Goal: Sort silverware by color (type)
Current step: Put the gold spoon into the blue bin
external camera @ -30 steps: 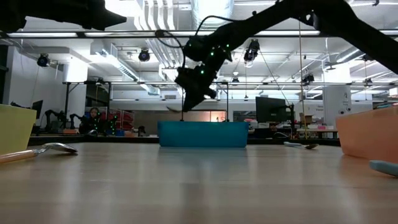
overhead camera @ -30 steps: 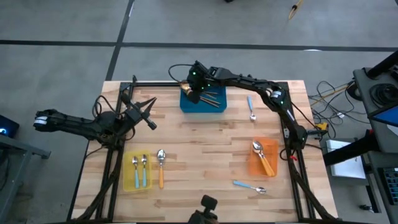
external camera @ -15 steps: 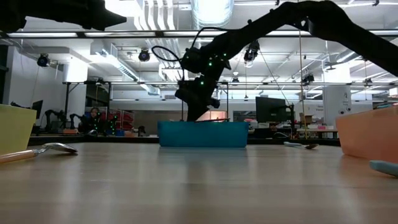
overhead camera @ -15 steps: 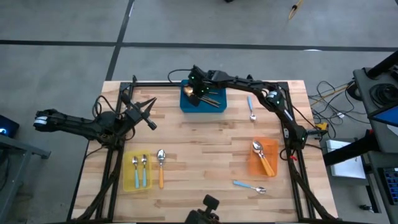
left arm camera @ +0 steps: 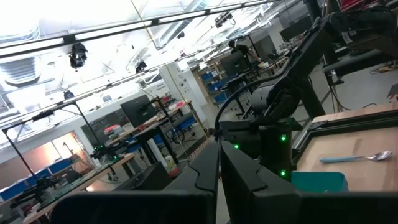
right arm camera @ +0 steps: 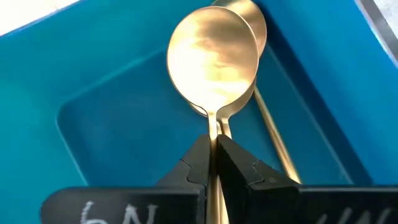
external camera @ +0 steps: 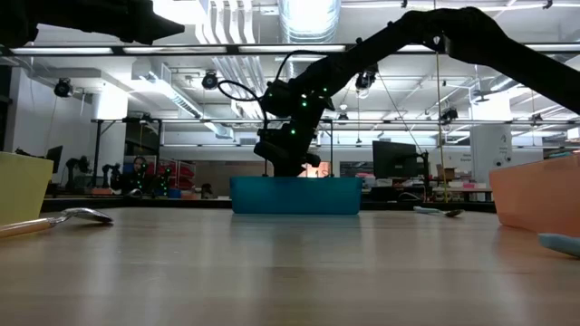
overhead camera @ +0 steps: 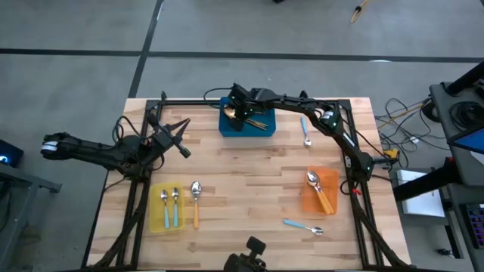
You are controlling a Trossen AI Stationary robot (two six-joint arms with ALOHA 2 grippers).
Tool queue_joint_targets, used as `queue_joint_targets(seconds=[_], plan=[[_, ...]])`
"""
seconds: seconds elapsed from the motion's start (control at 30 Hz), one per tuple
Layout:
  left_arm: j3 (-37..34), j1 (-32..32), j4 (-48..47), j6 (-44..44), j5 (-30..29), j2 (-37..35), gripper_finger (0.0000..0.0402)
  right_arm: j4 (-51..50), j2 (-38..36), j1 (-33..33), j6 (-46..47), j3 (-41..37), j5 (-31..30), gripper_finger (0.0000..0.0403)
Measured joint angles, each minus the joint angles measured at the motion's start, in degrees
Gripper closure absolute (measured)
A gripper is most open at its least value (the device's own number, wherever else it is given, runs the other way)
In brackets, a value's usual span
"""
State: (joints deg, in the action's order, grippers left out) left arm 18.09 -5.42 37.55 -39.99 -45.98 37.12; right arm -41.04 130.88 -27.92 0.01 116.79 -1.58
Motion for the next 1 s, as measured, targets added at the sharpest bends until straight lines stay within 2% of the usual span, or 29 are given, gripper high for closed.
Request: queue_joint_targets(seconds=[1.0], plan=[[0.0, 0.0, 0.0, 0.0, 0.0, 0.0, 0.0402, 0.1, 1.8, 0.0, -0.2, 0.0, 0.0, 0.039]])
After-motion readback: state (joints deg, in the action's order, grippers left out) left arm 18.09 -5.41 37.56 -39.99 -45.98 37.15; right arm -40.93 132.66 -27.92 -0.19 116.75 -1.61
